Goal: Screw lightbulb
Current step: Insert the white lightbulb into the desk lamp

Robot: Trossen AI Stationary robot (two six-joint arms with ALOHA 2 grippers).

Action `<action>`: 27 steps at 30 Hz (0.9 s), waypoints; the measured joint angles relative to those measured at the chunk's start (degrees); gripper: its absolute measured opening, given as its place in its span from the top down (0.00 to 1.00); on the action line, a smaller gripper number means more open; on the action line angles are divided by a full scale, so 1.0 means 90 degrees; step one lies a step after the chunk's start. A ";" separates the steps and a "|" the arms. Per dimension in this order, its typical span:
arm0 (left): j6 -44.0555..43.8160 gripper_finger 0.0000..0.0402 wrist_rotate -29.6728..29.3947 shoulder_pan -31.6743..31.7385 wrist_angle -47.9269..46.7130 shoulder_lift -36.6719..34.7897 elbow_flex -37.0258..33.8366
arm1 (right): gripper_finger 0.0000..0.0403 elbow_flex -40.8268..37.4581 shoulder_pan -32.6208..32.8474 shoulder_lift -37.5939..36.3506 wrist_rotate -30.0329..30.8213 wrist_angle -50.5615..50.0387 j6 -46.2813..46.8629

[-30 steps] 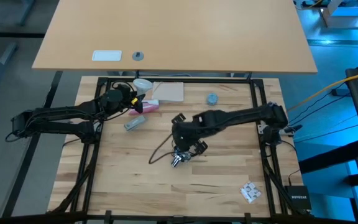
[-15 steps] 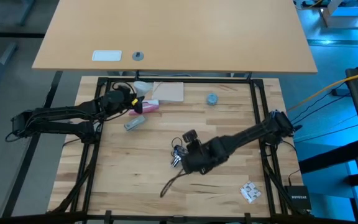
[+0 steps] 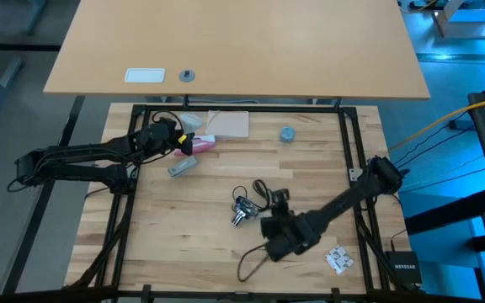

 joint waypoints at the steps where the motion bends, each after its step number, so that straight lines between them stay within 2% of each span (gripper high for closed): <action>1: -0.0034 0.61 0.0045 0.0000 0.0003 0.0000 0.0001 | 0.78 -0.0084 0.0116 0.0000 0.0075 -0.0151 0.0389; 6: -0.0191 0.61 0.0364 -0.0052 0.0071 0.0026 0.0001 | 0.78 -0.0501 0.0684 0.0002 0.0418 -0.0609 0.2065; 11: -0.0423 0.61 0.0441 -0.0491 0.0481 0.0350 0.0000 | 0.78 -0.0763 0.1065 0.0002 0.0583 -0.0986 0.3116; 15: -0.0305 0.61 0.0441 -0.0929 0.1221 0.0822 0.0000 | 0.78 -0.0839 0.1248 0.0002 0.0631 -0.2086 0.3789; 19: -0.0153 0.61 0.0443 -0.1264 0.1847 0.1273 0.0000 | 0.78 -0.1186 0.1282 -0.0530 0.0660 -0.2131 0.3371; 21: -0.0155 0.61 0.0442 -0.1373 0.1989 0.1430 0.0000 | 0.78 -0.1267 0.1282 -0.0902 0.0717 -0.2183 0.3497; 27: -0.0200 0.61 0.0439 -0.1623 0.2109 0.1792 0.0000 | 0.78 -0.2022 0.1280 -0.2348 0.1747 -0.2211 0.3248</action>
